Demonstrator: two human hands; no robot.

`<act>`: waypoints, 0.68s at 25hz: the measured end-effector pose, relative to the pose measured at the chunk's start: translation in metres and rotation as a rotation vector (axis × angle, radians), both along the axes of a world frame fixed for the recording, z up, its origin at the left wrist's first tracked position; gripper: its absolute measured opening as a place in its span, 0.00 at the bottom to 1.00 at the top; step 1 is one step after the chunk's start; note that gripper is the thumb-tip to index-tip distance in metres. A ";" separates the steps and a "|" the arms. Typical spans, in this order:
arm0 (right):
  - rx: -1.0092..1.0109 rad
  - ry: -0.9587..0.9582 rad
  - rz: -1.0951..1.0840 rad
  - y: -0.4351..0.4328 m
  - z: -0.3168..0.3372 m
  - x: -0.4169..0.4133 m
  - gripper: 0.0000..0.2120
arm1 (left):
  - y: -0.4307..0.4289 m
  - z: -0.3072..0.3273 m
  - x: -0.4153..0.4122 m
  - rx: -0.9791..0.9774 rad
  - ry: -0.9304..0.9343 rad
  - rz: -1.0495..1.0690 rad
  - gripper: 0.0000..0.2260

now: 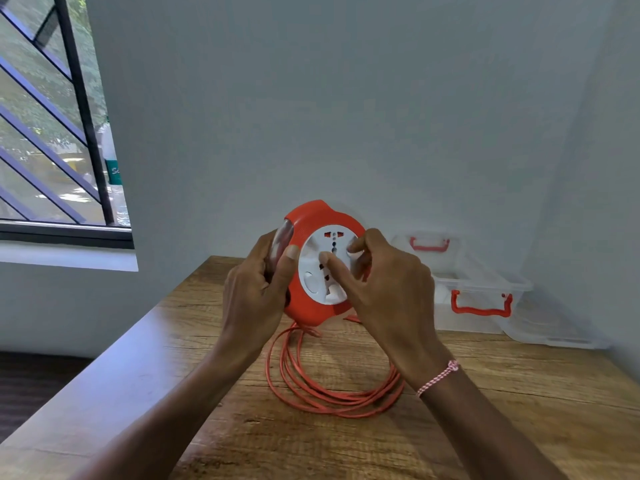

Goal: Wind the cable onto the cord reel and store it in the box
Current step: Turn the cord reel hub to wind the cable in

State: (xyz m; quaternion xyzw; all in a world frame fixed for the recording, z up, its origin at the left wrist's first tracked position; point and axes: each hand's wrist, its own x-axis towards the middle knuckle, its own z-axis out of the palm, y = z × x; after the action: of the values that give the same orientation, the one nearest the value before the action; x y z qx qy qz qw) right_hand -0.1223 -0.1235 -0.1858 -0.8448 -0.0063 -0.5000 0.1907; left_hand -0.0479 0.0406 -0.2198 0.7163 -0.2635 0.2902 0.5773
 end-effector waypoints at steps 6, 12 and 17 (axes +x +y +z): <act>-0.705 0.006 -0.022 -0.022 0.002 -0.004 0.25 | 0.007 0.004 0.003 -0.039 0.002 0.001 0.24; -0.671 -0.066 -0.034 -0.018 0.003 -0.002 0.27 | 0.005 0.003 0.000 -0.015 -0.001 -0.020 0.21; -0.074 -0.019 0.047 0.004 0.001 0.000 0.29 | -0.002 -0.001 -0.003 0.013 -0.074 0.046 0.25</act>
State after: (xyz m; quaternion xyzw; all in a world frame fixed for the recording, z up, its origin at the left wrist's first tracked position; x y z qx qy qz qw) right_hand -0.1223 -0.1192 -0.1847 -0.8460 -0.0467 -0.5029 0.1709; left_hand -0.0508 0.0391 -0.2203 0.7147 -0.2700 0.3281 0.5556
